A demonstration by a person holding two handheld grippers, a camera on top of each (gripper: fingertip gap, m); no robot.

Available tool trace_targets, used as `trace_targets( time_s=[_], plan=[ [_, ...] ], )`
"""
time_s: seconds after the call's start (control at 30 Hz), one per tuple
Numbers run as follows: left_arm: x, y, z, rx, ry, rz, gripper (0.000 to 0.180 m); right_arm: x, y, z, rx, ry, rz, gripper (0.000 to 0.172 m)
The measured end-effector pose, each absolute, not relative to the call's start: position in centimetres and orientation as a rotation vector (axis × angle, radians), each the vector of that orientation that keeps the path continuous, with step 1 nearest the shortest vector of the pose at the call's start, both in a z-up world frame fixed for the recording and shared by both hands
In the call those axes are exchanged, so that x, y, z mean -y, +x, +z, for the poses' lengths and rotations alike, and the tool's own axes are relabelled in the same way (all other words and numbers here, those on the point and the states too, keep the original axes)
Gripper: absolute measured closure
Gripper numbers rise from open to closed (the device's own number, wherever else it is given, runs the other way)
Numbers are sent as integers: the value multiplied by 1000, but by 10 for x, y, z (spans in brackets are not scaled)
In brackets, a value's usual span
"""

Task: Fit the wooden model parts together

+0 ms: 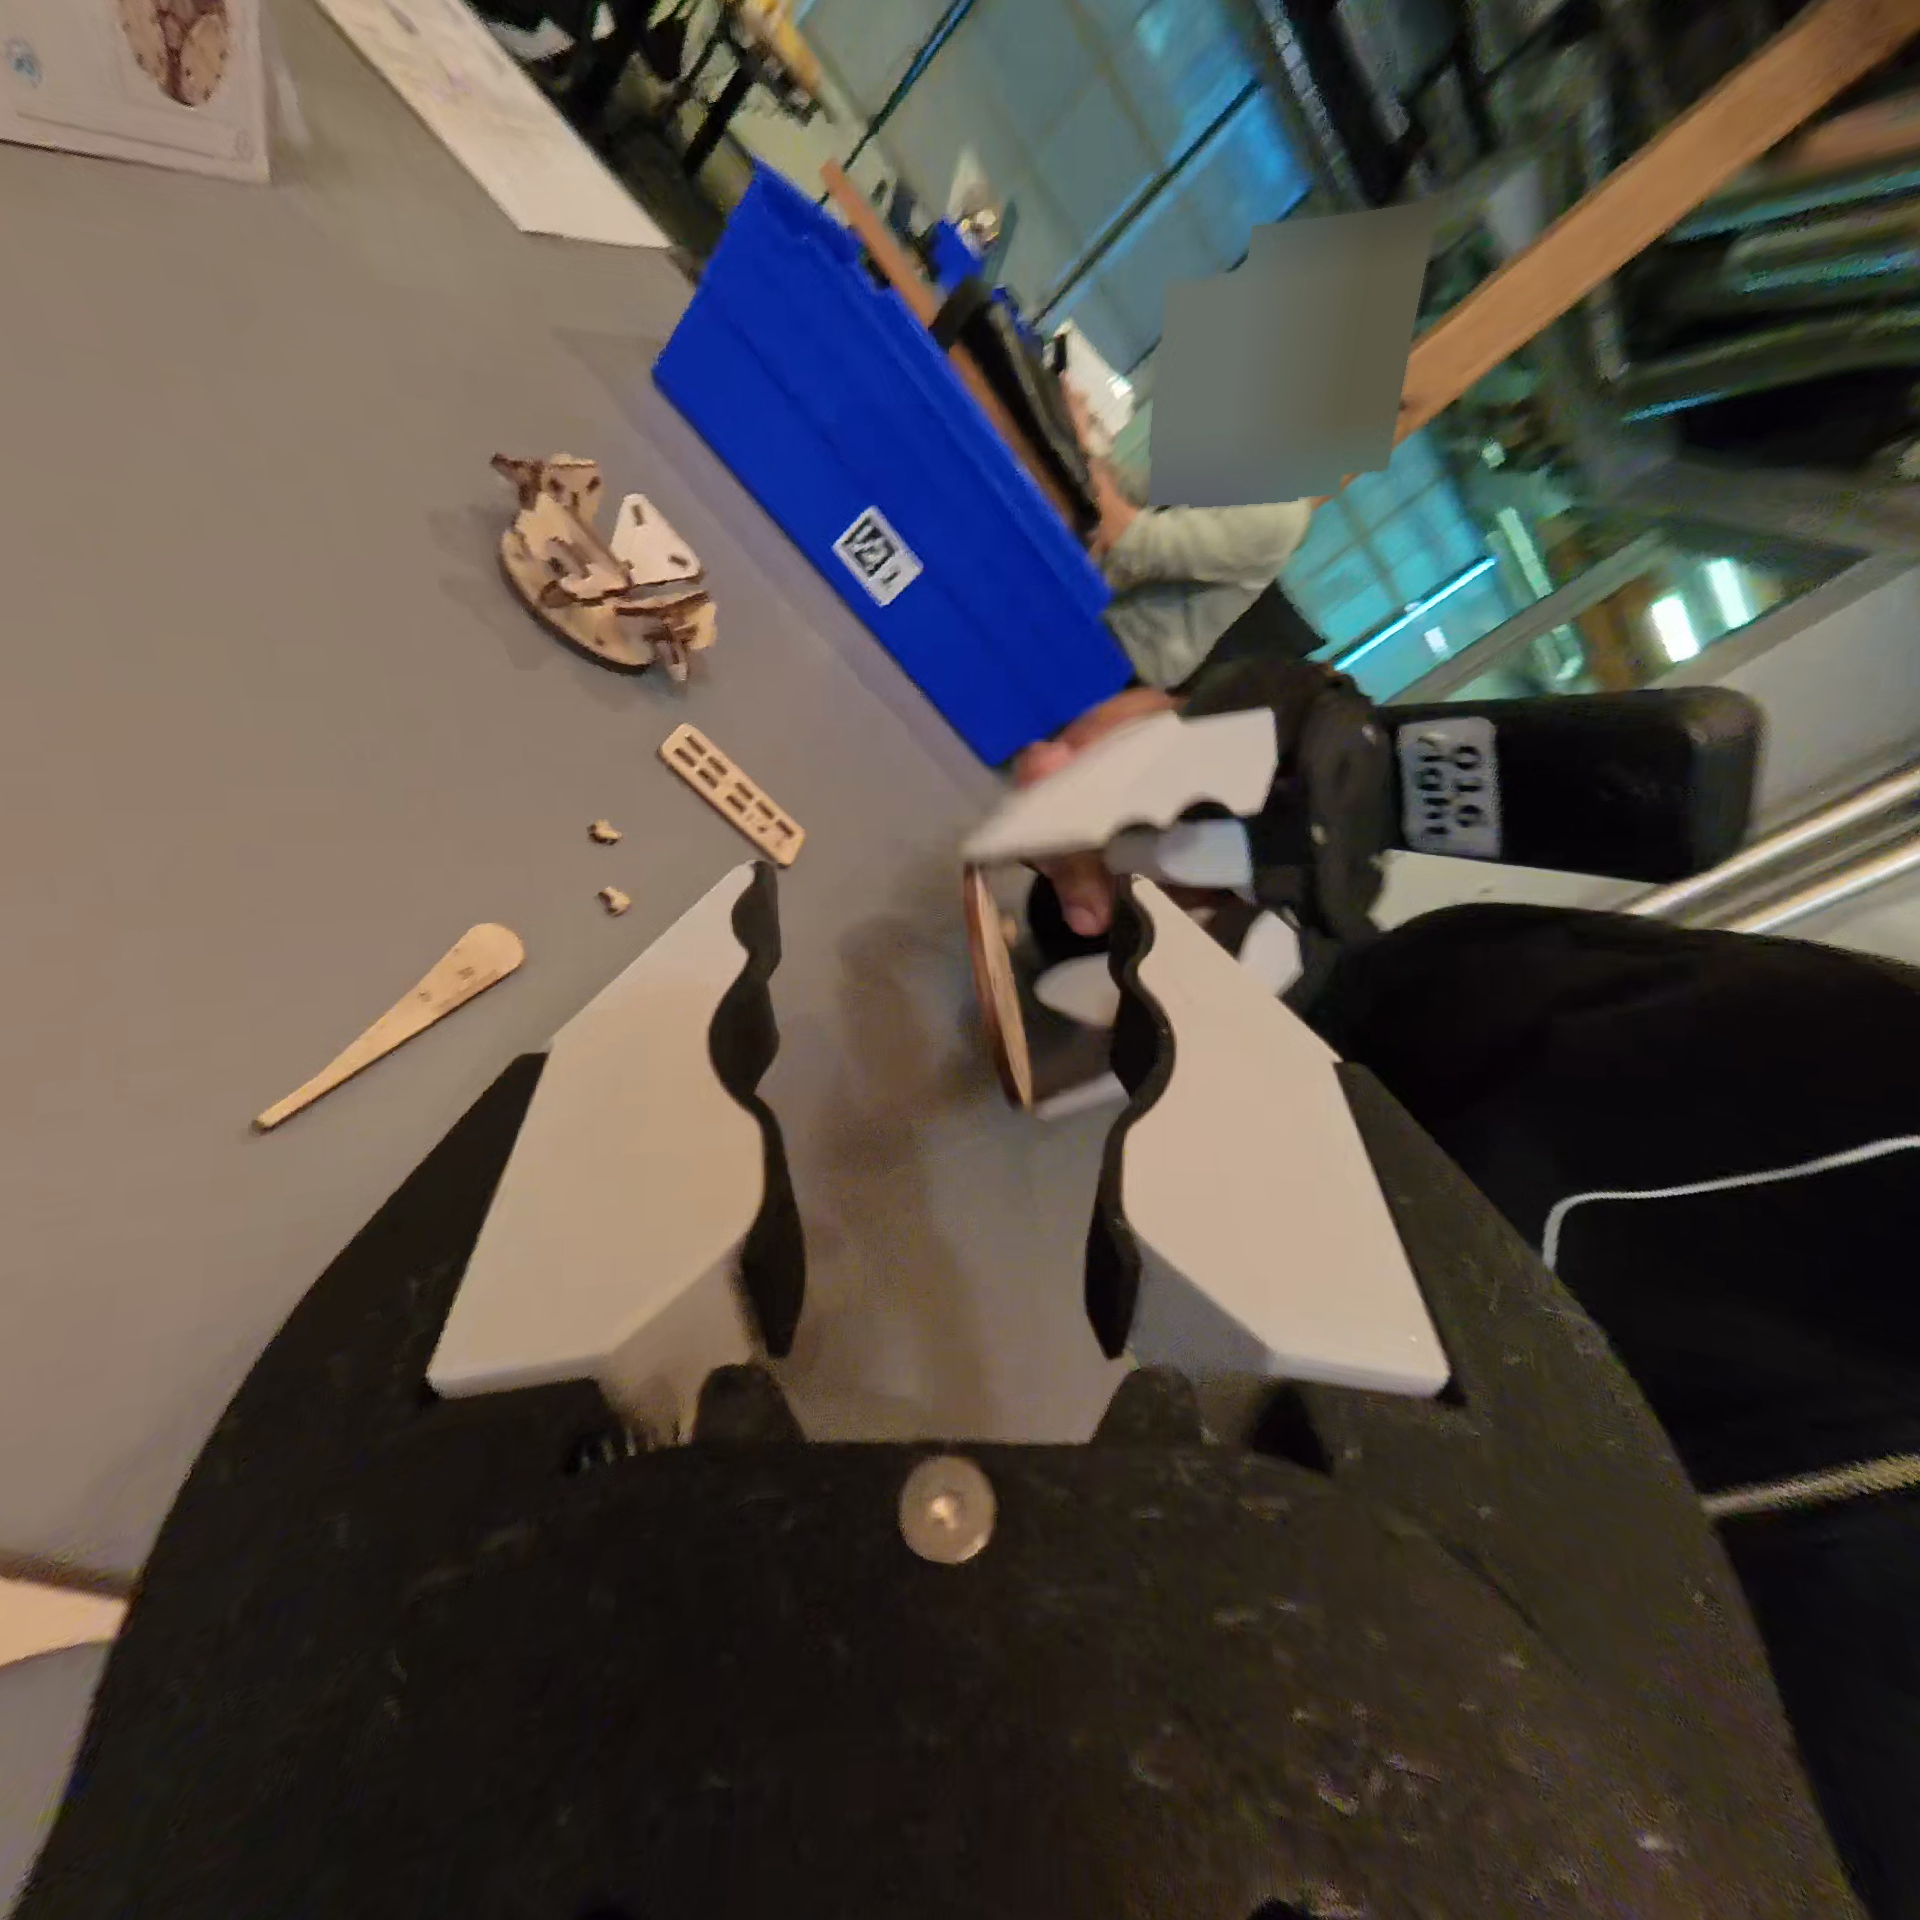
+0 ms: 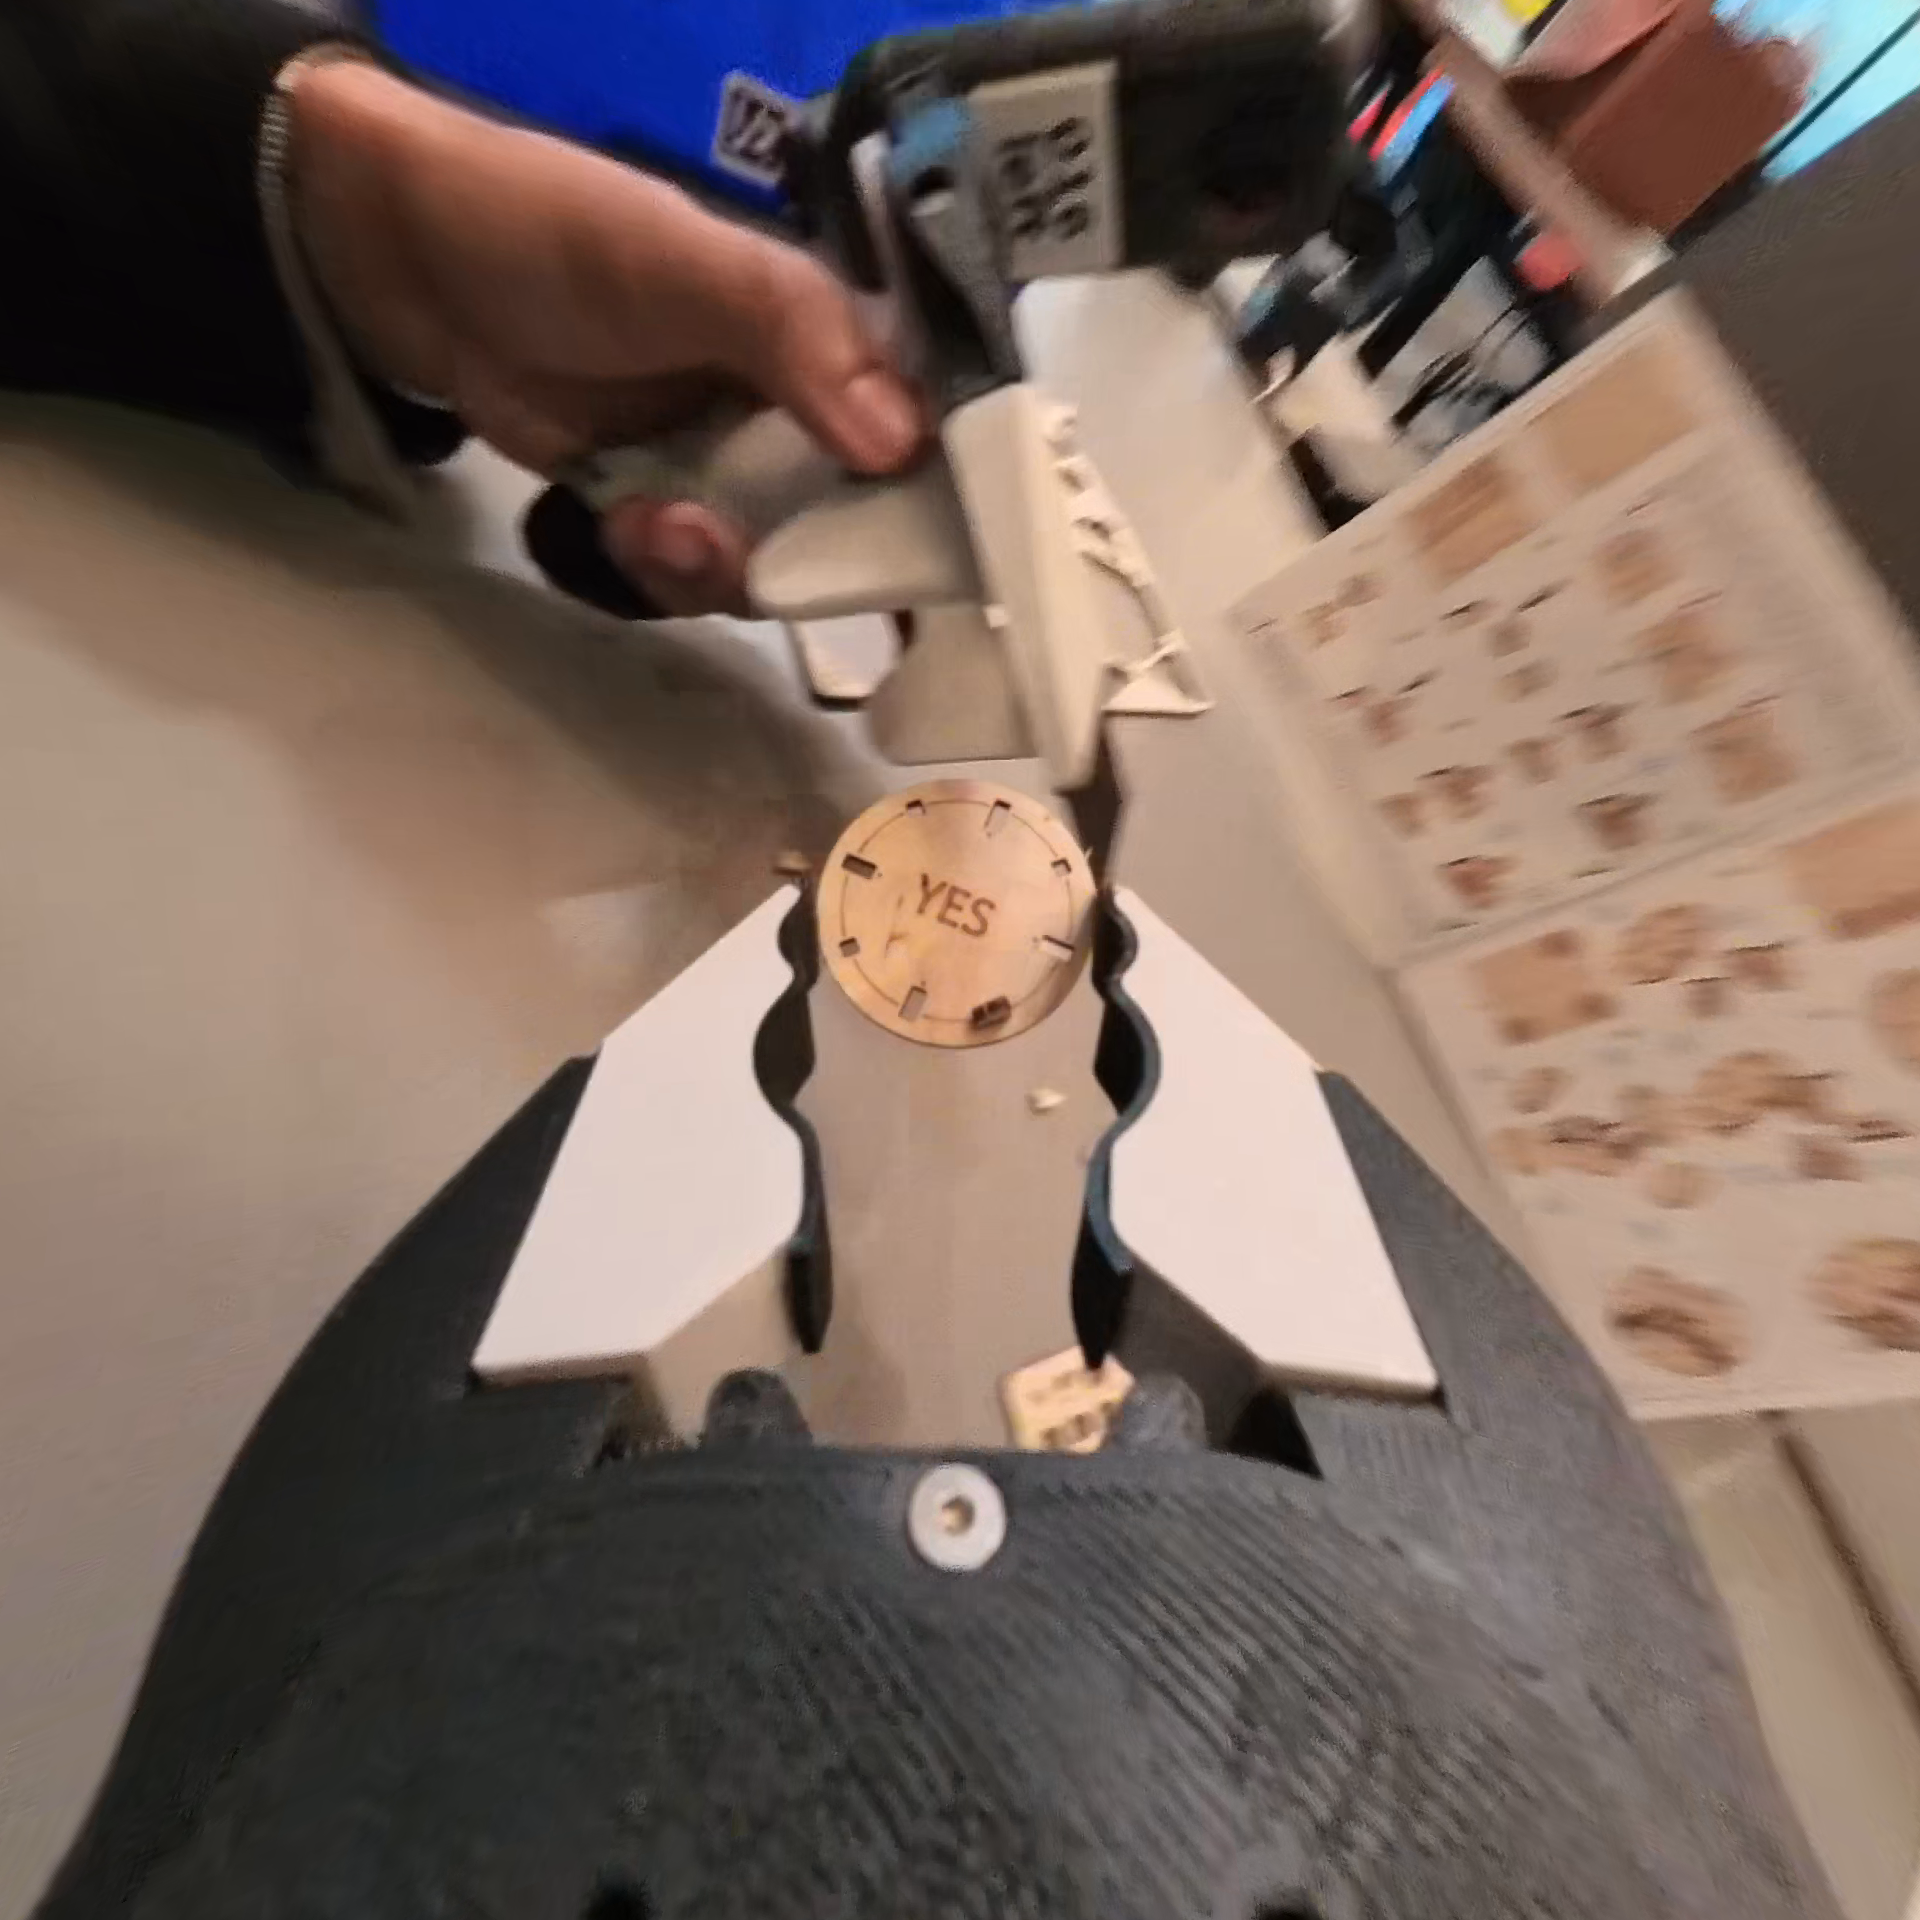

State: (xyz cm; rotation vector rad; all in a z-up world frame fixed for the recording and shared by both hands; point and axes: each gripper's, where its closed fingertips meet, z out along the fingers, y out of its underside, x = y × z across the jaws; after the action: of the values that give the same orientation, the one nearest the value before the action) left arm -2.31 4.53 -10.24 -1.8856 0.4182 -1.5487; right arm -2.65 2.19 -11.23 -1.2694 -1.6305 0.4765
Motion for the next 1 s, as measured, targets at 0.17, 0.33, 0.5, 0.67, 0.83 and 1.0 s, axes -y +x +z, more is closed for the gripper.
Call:
trace_targets(
  time_s=[0.17,0.33,0.5,0.67,0.83,1.0],
  plan=[
    [-42,-19,-101,-448,-1854,-1603,139,-39,-34,-92,1560,-1111,510,120],
    [-40,-16,-98,-458,-1793,-1636,180,-39,-30,-91,1515,-992,432,120],
    [-37,-20,-71,-535,-1586,-1560,180,-48,-7,-53,1215,-945,627,134],
    [-25,-16,-58,-692,-1472,-1365,180,-40,-5,-47,1162,-1055,969,135],
    [-21,-11,-60,-734,-1463,-1342,180,-29,-6,-47,1186,-1059,1080,148],
    [-17,-10,-58,-737,-1443,-1385,180,-24,-8,-52,1240,-1033,1027,154]
  ],
)
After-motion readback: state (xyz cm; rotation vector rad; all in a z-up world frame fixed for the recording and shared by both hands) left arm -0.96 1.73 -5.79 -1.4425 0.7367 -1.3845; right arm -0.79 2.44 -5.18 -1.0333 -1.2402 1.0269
